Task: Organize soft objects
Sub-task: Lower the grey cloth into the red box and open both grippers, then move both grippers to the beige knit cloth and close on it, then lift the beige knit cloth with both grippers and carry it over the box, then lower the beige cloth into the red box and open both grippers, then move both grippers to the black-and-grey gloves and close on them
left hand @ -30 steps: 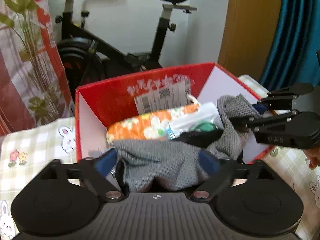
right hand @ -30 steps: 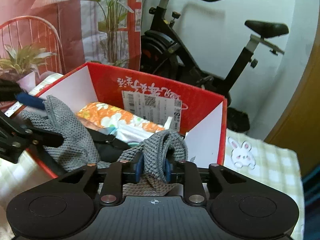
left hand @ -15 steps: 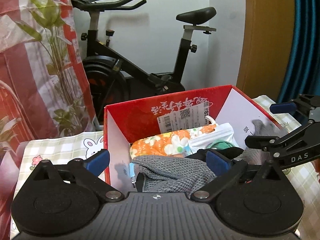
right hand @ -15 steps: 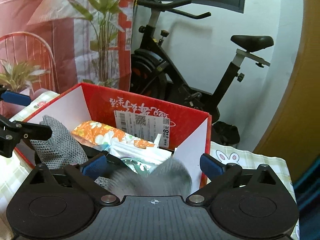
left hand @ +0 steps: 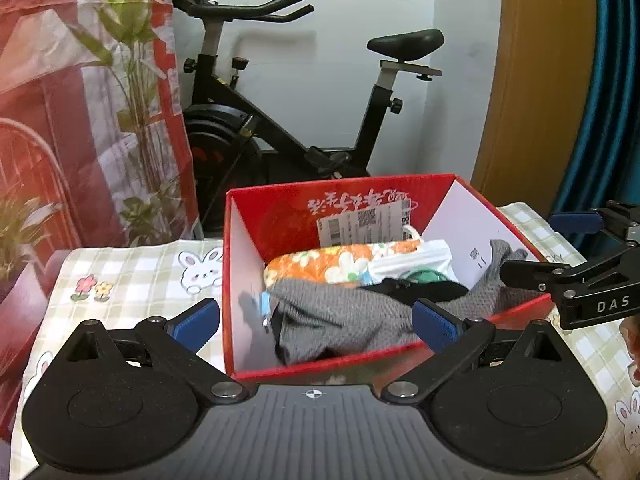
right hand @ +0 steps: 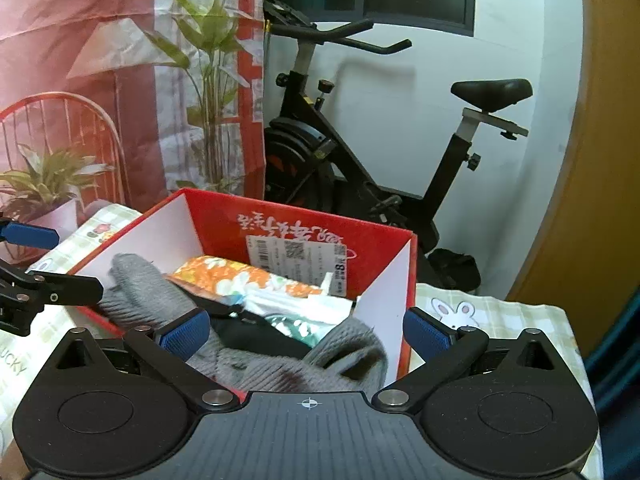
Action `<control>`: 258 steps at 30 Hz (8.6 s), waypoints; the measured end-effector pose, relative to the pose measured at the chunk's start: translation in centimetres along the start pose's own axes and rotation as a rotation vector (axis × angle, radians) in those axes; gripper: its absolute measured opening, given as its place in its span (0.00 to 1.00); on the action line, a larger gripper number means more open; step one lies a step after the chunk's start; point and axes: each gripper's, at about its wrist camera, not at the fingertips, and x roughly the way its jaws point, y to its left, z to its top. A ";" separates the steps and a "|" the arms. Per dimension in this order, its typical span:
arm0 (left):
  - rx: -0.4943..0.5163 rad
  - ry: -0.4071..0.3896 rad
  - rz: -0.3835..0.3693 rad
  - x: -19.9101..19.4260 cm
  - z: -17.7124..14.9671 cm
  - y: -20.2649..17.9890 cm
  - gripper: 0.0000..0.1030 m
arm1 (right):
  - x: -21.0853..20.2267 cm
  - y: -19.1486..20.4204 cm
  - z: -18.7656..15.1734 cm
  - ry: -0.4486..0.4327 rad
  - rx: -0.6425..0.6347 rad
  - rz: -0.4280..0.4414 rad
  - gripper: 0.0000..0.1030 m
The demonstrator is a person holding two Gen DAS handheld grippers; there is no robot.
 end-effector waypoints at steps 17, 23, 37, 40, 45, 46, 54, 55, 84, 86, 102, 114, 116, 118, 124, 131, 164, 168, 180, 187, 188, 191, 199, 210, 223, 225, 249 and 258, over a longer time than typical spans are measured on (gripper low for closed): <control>-0.033 0.023 -0.080 -5.3 -4.8 -0.6 1.00 | -5.7 2.0 -3.7 -0.027 0.097 0.069 1.00; 0.019 0.064 -0.053 -6.1 -8.2 -1.4 1.00 | -7.0 3.2 -7.3 0.007 0.103 0.090 1.00; -0.222 0.179 -0.032 -5.4 -15.0 1.8 1.00 | -7.0 4.0 -15.4 0.145 0.100 -0.023 1.00; -0.242 0.189 -0.025 -5.4 -15.9 2.3 1.00 | -6.9 3.5 -16.4 0.164 0.106 -0.056 1.00; -0.247 0.216 -0.021 -4.9 -16.9 2.5 1.00 | -6.6 3.1 -17.9 0.202 0.136 -0.078 1.00; -0.252 0.221 -0.027 -4.8 -17.2 2.6 1.00 | -6.5 3.1 -18.2 0.208 0.135 -0.077 1.00; -0.302 0.230 -0.094 -4.1 -18.4 3.2 0.96 | -6.1 3.6 -18.2 0.211 0.120 -0.069 1.00; -0.302 0.231 -0.093 -4.1 -18.4 3.2 0.96 | -6.1 3.7 -18.2 0.209 0.118 -0.069 1.00; -0.310 0.139 -0.229 -3.0 -17.1 4.1 0.25 | -3.6 4.6 -18.1 0.231 0.122 0.030 1.00; -0.297 0.131 -0.214 -2.8 -16.7 4.4 0.25 | -2.9 4.8 -17.6 0.234 0.107 0.040 0.99; -0.271 0.111 -0.120 -0.3 -15.9 5.9 0.26 | 2.2 6.2 -14.3 0.198 -0.002 0.012 0.99; -0.297 0.106 -0.106 -0.9 -17.5 5.7 0.26 | -1.6 4.4 -15.8 0.187 0.188 0.087 0.79; -0.302 0.105 -0.109 -1.0 -17.8 5.7 0.26 | -1.8 3.8 -16.0 0.191 0.228 0.108 0.77; -0.300 0.104 -0.109 -1.0 -17.9 5.7 0.26 | -1.8 3.7 -16.0 0.189 0.241 0.120 0.73; -0.289 0.089 -0.109 -1.2 -18.3 5.5 0.27 | -2.0 3.9 -16.1 0.173 0.262 0.147 0.63; -0.287 0.080 -0.112 -1.2 -18.5 5.6 0.28 | -2.5 2.7 -16.5 0.120 0.343 0.140 0.53; -0.097 -0.128 -0.180 -6.7 -8.0 4.3 0.20 | -6.7 2.3 -9.0 -0.093 0.163 0.159 0.17; -0.060 -0.178 -0.159 -6.6 -4.8 3.5 0.20 | -6.9 2.1 -5.9 -0.142 0.101 0.142 0.17; 0.034 -0.255 -0.002 -0.3 2.8 -0.1 0.19 | -1.2 1.1 2.4 -0.215 -0.093 -0.047 0.17; 0.132 -0.095 0.024 6.4 4.0 -1.3 0.19 | 5.6 1.0 2.4 -0.080 -0.144 -0.069 0.17; 0.137 -0.071 0.021 7.0 3.9 -1.3 0.19 | 6.6 1.0 2.2 -0.048 -0.143 -0.061 0.17; 0.159 0.004 0.024 8.8 3.7 -1.2 0.19 | 8.5 1.1 1.7 0.025 -0.144 -0.041 0.17; 0.155 0.072 0.014 10.1 2.9 0.1 0.20 | 10.3 1.2 0.6 0.097 -0.133 -0.022 0.17; 0.051 0.047 -0.031 7.6 3.6 1.5 0.74 | 8.3 1.0 1.1 0.047 -0.132 -0.061 0.66; 0.002 -0.013 -0.096 -0.9 0.3 1.3 0.88 | -0.3 1.9 0.5 -0.030 -0.062 0.051 0.73; 0.001 -0.001 -0.101 -2.1 -1.3 1.3 0.88 | -1.7 2.5 -0.4 -0.033 -0.051 0.078 0.73; -0.145 0.197 -0.197 -6.6 -16.6 2.1 0.76 | -6.9 9.0 -16.2 0.290 -0.054 0.273 0.72; -0.185 0.219 -0.211 -6.1 -18.2 2.0 0.71 | -5.9 9.9 -17.3 0.383 -0.075 0.319 0.60</control>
